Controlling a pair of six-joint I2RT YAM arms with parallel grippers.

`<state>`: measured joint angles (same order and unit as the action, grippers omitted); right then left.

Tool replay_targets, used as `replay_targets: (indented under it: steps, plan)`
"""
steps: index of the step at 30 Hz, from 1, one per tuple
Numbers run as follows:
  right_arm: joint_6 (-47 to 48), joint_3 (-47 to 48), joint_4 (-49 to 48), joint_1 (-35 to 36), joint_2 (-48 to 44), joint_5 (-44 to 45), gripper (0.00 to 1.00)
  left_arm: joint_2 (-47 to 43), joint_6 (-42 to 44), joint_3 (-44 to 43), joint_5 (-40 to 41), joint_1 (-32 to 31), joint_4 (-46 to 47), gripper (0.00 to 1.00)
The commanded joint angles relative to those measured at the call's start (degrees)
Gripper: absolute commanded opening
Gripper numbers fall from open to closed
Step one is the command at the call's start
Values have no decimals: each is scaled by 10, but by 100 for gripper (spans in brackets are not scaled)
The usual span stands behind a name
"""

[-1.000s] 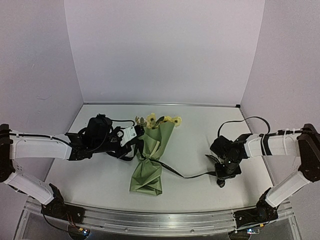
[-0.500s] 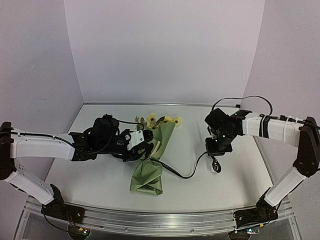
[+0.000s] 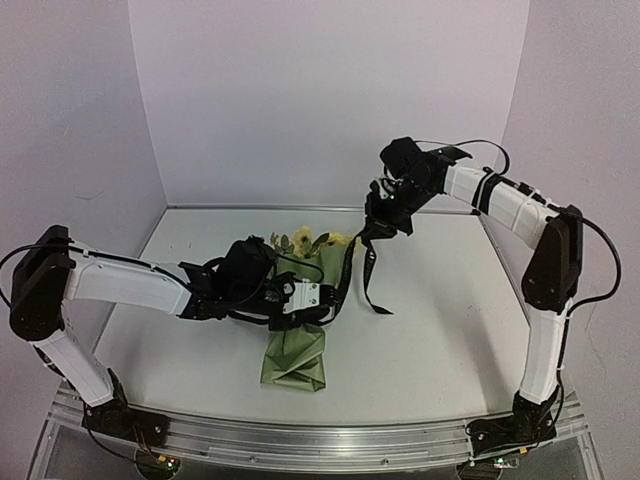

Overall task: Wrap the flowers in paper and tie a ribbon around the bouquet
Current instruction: Cross the half-tied ribbon over the folded bouquet.

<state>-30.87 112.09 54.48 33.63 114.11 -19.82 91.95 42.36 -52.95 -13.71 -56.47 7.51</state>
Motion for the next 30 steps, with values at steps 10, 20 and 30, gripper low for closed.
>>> replay_targets:
  steps: [10, 20, 30]
  plan:
    - [-43, 129, 35, 38, 30, -109, 0, 72, 57, -56, -47, -3, 33, 7]
    - [-10, 74, 46, 44, 3, -157, 0, 9, -27, -14, -29, 0, 107, 41]
    - [-6, 72, 54, 49, 11, -177, 0, -24, -63, 25, -43, 20, 129, 43]
